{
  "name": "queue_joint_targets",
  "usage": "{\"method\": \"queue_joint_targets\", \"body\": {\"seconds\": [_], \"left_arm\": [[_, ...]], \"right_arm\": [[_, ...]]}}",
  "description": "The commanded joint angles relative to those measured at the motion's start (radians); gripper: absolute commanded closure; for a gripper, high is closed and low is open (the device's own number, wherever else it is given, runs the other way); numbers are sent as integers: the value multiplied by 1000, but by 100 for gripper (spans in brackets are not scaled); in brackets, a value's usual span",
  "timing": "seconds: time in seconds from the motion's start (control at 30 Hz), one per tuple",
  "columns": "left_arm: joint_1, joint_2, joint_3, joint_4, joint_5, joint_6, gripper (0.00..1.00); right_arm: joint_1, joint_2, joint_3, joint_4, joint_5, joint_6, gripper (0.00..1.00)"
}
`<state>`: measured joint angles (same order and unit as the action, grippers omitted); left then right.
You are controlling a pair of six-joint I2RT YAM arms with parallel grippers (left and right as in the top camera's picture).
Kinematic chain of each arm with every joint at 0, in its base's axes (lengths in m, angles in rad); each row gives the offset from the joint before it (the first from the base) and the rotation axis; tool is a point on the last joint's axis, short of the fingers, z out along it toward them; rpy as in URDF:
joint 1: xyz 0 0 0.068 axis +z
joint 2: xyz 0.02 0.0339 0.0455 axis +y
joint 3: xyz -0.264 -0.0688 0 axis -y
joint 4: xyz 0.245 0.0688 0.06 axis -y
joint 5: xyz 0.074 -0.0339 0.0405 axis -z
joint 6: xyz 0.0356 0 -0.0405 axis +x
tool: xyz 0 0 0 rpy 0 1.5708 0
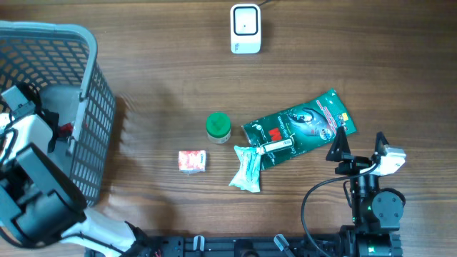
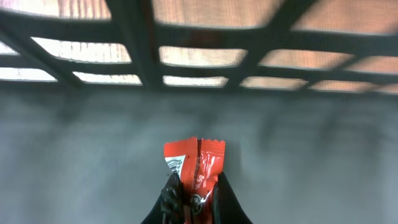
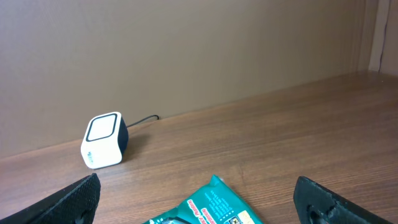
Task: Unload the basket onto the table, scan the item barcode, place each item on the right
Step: 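Grasp the red wrapped bar with the left gripper and lift it out, then lower the red bar beside the Kleenex pack and open the left gripper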
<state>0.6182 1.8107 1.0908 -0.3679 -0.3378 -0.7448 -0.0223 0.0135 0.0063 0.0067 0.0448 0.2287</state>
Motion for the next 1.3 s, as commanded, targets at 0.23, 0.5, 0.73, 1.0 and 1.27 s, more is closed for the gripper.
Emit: {"method": "queue_joint_targets", "body": {"seconds": [0.23,0.5,0.73,1.0,1.27], "left_arm": [[-14,-552,-3,-18,185,31,96],[-42,-911,-3,-17,459,-19,96],[-322,-962,-3,-99,468,-18,96],[-601,-823,-4,-333,396,35,96],[-735,-605,-6,-477,283,34,96]], "right_arm": [[4,-6,-1,4,-8,-16,0],[4,-6,-1,3,-8,-17,0],[5,-6,-1,3,-8,-17,0],[5,-6,-1,3,-8,-17,0],[4,-6,-1,3,-8,-16,0]]}}
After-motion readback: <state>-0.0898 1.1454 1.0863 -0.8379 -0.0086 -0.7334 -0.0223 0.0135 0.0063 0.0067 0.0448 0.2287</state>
